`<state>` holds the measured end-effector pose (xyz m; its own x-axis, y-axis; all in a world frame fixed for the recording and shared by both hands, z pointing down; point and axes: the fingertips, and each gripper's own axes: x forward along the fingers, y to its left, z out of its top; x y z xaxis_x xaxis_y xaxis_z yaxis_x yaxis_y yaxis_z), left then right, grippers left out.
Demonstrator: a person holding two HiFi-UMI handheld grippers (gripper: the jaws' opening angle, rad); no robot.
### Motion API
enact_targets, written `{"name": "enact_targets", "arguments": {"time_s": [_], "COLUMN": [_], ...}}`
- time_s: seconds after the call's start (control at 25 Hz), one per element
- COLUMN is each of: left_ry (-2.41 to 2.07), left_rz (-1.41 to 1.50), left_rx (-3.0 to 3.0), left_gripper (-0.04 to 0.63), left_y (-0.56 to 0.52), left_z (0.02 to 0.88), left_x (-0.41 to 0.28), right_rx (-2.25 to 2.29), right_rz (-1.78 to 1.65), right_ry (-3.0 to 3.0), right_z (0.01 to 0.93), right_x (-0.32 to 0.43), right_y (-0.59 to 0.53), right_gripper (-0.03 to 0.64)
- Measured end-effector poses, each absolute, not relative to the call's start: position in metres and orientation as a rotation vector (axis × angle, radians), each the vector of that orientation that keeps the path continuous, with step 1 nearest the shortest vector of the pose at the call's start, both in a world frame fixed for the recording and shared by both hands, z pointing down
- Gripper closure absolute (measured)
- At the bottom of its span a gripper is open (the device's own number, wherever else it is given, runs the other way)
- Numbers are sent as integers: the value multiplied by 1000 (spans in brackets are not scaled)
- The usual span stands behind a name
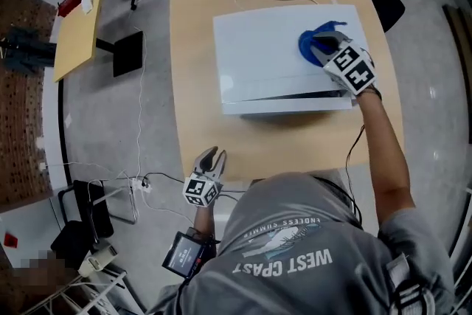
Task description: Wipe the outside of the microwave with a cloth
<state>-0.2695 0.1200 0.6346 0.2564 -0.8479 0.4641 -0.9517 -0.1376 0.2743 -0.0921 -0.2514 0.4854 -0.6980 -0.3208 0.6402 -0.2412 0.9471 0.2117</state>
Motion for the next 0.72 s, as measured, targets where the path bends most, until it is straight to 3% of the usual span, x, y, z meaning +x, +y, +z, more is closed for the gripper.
{"name": "enact_targets", "arguments": {"time_s": [0.12, 0.24, 0.56, 0.72], "left_ry": [-1578, -1543, -1552, -1591], "left_rz": [272, 276, 285, 293], "left_rx": [2069, 2082, 2074, 2025], "left_gripper": [466, 466, 466, 466], "left_y": [108, 102, 95, 101], "left_z": [636, 641, 634, 633], "left_x": [-265, -257, -248, -247], "right_rx": [693, 696, -8, -193], "right_rz": [-59, -75, -341, -402], "right_ry": [-2238, -2214, -2384, -2384], "right_z": [476, 478, 478, 482], "right_x": [16, 11, -306, -353], "right_y": [-301, -306, -166, -136], "right_gripper": [565, 565, 565, 565]}}
